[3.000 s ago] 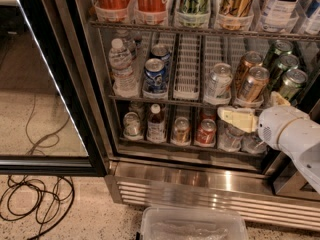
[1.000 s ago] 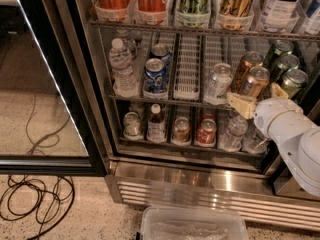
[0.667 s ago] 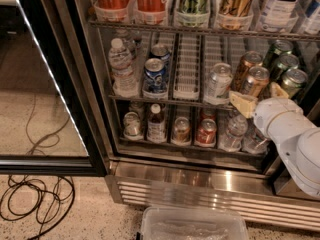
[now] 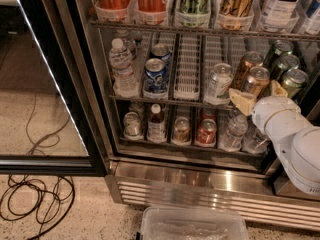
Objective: Pick orange can from middle shelf of fridge
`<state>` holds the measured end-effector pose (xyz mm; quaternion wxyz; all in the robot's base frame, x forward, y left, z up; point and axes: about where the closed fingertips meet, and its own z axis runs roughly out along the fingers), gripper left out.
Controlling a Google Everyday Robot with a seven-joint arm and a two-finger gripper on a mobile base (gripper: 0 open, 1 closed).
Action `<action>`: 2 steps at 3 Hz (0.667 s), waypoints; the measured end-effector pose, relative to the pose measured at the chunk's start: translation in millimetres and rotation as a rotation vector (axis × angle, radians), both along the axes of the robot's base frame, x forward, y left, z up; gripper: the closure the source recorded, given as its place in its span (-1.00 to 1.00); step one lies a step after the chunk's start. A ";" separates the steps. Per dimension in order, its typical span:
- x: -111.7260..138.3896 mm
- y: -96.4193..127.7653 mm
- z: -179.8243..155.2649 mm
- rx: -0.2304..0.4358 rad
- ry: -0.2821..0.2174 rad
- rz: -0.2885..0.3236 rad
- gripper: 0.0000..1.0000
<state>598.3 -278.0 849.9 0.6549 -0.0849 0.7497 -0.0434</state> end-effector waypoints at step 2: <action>12.5 -6.1 -5.1 0.009 -0.009 -0.048 -0.24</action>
Offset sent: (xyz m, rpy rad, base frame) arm 0.0157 -0.0090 -0.0044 0.0090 -0.0156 -0.0659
